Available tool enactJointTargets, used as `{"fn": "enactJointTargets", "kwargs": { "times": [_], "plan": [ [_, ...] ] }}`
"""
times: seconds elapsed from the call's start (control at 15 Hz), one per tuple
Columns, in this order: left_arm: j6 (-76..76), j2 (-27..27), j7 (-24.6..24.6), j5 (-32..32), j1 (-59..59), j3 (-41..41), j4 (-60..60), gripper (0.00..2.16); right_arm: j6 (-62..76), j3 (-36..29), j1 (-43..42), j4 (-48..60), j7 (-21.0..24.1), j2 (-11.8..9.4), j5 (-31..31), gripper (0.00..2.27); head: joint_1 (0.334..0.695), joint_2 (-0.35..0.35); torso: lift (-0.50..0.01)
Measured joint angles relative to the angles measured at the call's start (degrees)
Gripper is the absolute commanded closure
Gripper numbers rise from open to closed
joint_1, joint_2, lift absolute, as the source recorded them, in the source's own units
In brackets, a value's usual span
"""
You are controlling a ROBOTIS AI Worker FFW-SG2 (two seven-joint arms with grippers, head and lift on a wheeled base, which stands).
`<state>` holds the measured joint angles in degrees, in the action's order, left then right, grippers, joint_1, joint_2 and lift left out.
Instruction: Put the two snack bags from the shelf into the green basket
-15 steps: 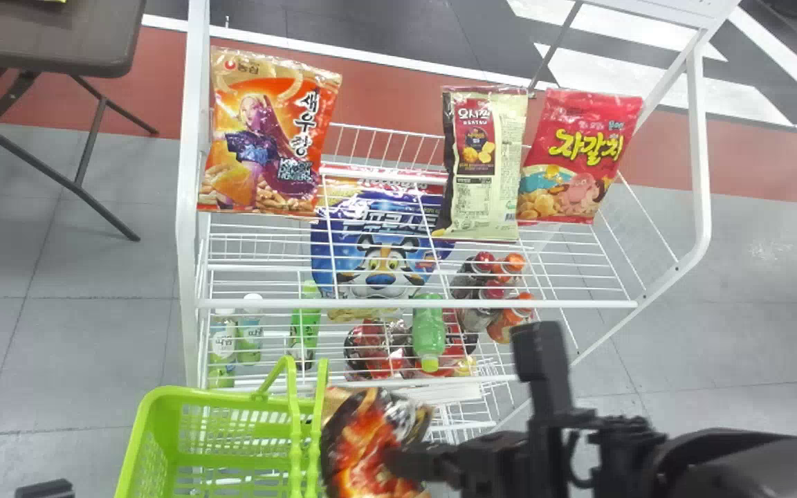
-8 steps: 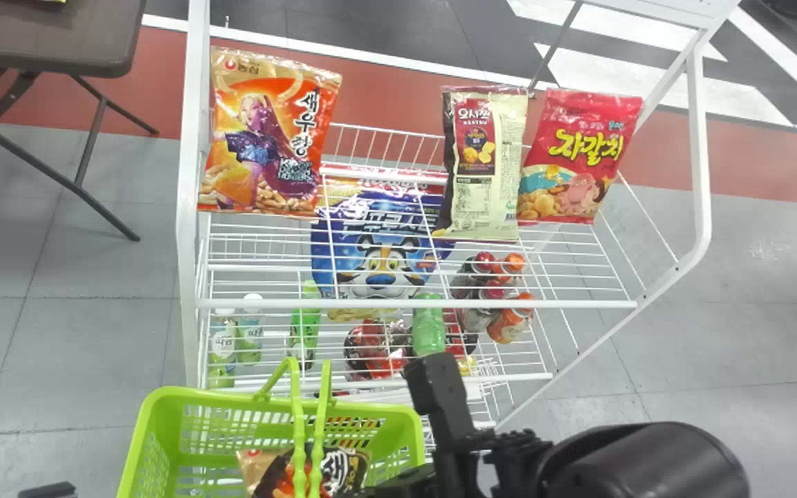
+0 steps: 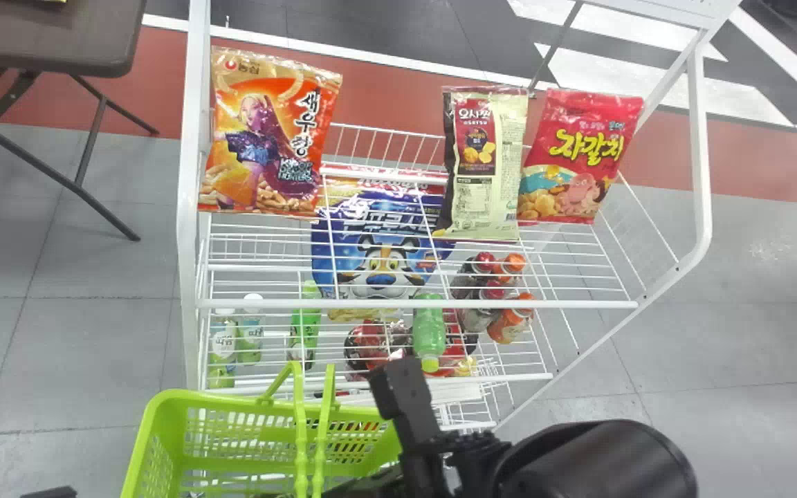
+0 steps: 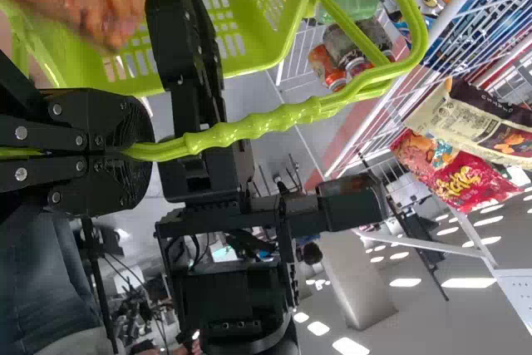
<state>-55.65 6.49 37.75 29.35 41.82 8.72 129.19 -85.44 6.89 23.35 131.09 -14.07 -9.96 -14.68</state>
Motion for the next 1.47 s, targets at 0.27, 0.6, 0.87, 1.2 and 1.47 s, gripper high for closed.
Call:
{"fn": "enactJointTargets", "kwargs": {
  "times": [0.27, 0.6, 0.87, 1.2, 1.47],
  "plan": [
    [0.1, 0.0, -0.1, 0.0, -0.2, 0.1, -0.1, 1.9, 0.6, -5.8, 4.5, 9.6, 0.0, -0.1, 1.4, 0.07, 0.695, -0.35, -0.012],
    [0.1, 0.1, -0.2, 0.0, -0.3, 0.2, -0.4, 1.9, 8.3, -11.1, 6.1, 16.8, 3.7, 0.6, -0.4, 0.07, 0.695, -0.35, -0.012],
    [0.1, -0.1, -0.3, -0.3, -0.3, 0.5, -0.4, 1.9, 29.2, -5.0, 2.9, 11.0, 8.7, 2.2, 1.2, 0.08, 0.695, -0.35, -0.012],
    [0.0, -0.2, -0.3, -0.7, -0.3, 0.7, -0.4, 1.9, 56.1, 7.1, -5.1, -4.9, 16.9, 2.6, 7.5, 0.08, 0.695, -0.273, -0.012],
    [-0.1, 0.1, -0.3, -0.7, 0.0, 0.8, -0.2, 1.9, 66.7, 11.8, -13.0, -17.7, 18.4, 4.9, 10.3, 0.08, 0.695, -0.191, -0.012]
  ]
}}
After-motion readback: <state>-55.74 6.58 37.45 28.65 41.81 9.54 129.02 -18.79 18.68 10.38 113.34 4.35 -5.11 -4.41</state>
